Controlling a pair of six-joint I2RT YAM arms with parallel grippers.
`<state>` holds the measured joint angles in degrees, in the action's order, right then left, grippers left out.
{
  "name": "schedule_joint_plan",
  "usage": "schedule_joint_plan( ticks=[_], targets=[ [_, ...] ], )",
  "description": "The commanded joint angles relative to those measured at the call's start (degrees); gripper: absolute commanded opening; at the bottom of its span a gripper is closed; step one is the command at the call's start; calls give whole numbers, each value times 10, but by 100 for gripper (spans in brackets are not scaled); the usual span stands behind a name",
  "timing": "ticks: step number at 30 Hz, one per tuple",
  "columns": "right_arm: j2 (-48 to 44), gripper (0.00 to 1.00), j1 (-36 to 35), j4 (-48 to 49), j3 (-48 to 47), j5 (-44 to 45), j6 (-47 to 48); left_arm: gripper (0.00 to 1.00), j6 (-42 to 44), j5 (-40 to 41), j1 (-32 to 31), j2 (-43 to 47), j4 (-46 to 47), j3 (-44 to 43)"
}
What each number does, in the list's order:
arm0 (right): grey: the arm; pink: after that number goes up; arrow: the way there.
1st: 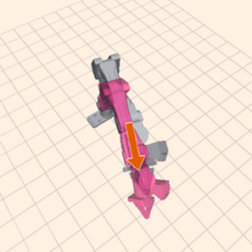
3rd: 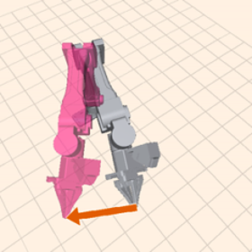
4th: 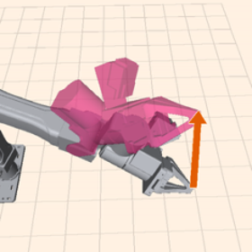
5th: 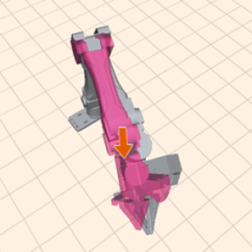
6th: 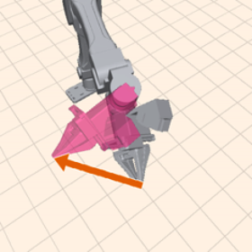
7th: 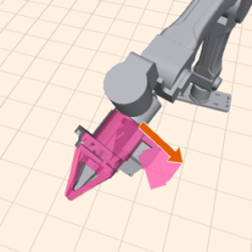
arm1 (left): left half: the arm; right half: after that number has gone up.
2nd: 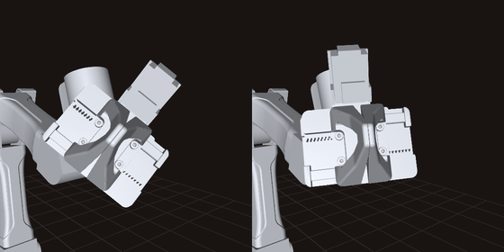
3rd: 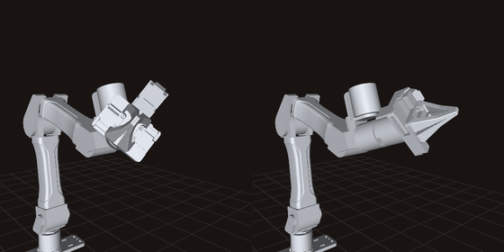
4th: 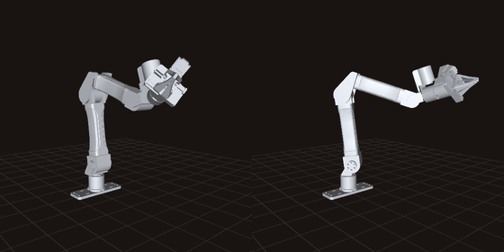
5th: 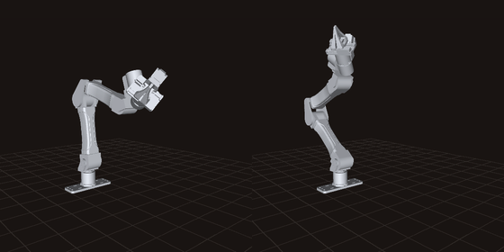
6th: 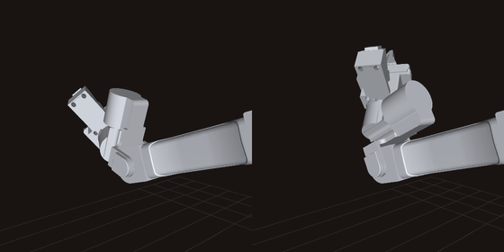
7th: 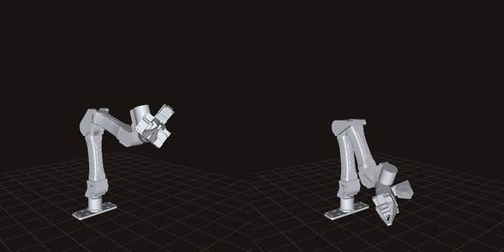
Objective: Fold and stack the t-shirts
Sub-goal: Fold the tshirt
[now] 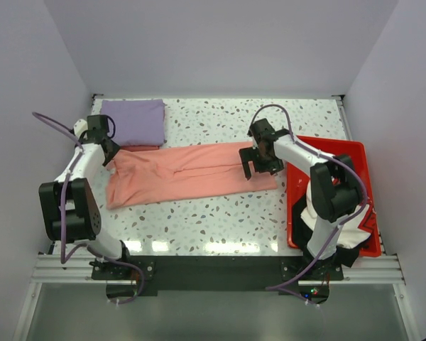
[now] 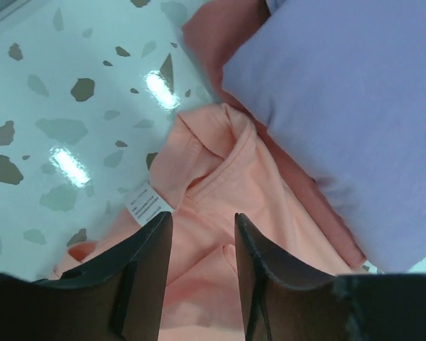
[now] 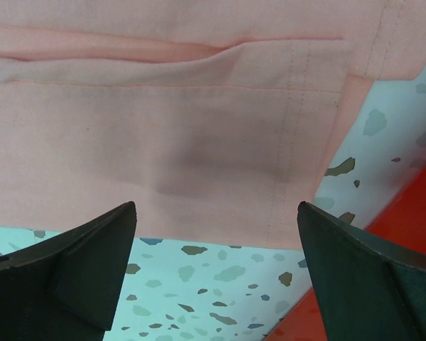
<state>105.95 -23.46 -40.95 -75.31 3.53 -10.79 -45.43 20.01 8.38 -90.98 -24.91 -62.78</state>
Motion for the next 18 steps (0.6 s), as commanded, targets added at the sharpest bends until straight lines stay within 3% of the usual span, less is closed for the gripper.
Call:
schedule_joint_plan(
  ticks=[1,3,4,6,7,11,13,16,18],
  targets=[
    [-40,99,-1,-10,-12,13,8,47,-12,6,24,19,-5,-10],
    [-44,99,-1,-11,-9,14,9,59,-4,-10,28,40,2,-2],
    [-46,99,-1,-9,-8,14,8,69,7,-52,27,49,14,5],
    [-44,99,-1,-6,-6,12,7,81,39,-103,27,77,49,36],
    [-44,99,-1,-4,-6,11,6,84,50,-170,27,85,59,49],
    [-38,99,-1,-3,-3,9,7,93,89,-282,11,143,110,121],
    [-35,99,-1,-4,-5,10,8,100,87,-297,-21,155,117,153],
    [-29,99,-1,-4,-8,8,9,100,87,-253,-95,148,121,151],
    [-30,99,0,-4,-6,6,9,100,82,-245,-102,125,120,146]
  ],
)
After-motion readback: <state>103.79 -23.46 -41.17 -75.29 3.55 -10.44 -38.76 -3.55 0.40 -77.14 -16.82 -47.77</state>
